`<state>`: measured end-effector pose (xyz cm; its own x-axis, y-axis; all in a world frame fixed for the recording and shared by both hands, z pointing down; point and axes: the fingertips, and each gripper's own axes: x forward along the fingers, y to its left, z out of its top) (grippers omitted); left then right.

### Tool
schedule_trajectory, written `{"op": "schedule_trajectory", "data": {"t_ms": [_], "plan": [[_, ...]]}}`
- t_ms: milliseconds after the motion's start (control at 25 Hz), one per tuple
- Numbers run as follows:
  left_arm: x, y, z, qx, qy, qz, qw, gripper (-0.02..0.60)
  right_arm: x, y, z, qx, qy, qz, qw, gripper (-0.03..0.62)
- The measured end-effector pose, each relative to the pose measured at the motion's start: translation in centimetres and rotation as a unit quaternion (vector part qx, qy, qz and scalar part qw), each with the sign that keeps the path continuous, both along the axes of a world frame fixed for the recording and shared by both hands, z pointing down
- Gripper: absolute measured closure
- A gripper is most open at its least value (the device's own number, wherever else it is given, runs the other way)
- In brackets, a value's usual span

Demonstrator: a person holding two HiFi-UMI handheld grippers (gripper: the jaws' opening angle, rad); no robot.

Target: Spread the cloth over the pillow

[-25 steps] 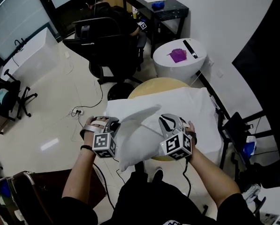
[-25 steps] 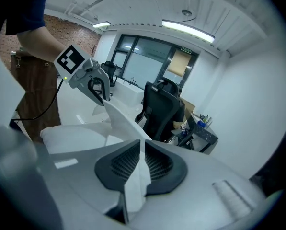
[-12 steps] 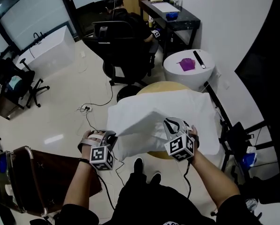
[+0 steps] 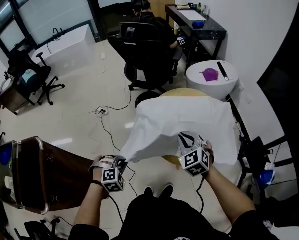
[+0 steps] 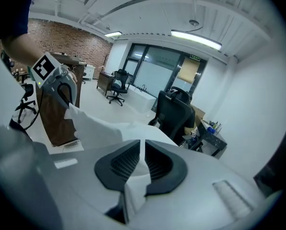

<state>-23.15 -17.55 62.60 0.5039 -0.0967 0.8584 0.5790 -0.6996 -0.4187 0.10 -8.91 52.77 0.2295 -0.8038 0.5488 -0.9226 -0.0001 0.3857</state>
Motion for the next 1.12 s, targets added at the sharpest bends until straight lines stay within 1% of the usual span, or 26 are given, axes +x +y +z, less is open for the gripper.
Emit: {"op": "schedule_trajectory", "data": {"t_ms": [120, 240, 400, 520, 600, 760, 920, 1040, 1120], "plan": [[-2.8, 0.7, 1.6, -0.013, -0.013, -0.007, 0.9998, 0.577, -2.0, 0.2, 0.3, 0.000, -0.005, 0.001, 1.000, 0.557], [-4.9, 1.0, 3.1, -0.020, -0.021, -0.006, 0.9996, 0.577, -4.0, 0.5, 1.0, -0.007, -0.012, 0.008, 1.000, 0.556], [-6.2, 0.4, 4.6, -0.018, -0.022, 0.005, 0.9996, 0.577, -6.5, 0.7, 1.9, -0.016, -0.021, 0.025, 0.999, 0.557], [-6.8, -0.3, 6.3, -0.005, -0.039, 0.022, 0.9990, 0.576, -8.4, 1.1, 2.2, -0.020, -0.026, 0.034, 0.999, 0.557], [-7.0, -0.8, 7.2, -0.004, -0.049, 0.028, 0.9984, 0.575, -9.3, 1.5, 2.4, -0.022, -0.028, 0.041, 0.999, 0.557], [-7.2, -0.7, 8.1, -0.016, -0.068, 0.041, 0.9967, 0.571, -10.1, 2.5, 2.5, -0.023, -0.030, 0.062, 0.997, 0.556], [-7.9, -0.6, 10.1, -0.026, -0.099, 0.055, 0.9933, 0.563, -10.0, 3.7, 2.4, -0.025, -0.031, 0.080, 0.996, 0.557], [-7.8, -0.6, 10.1, -0.032, -0.097, 0.057, 0.9932, 0.561, -9.9, 4.3, 2.3, -0.024, -0.032, 0.092, 0.995, 0.557], [-7.4, -0.6, 9.6, -0.033, -0.092, 0.059, 0.9934, 0.545, -9.6, 4.7, 2.1, -0.020, -0.032, 0.101, 0.994, 0.557]]}}
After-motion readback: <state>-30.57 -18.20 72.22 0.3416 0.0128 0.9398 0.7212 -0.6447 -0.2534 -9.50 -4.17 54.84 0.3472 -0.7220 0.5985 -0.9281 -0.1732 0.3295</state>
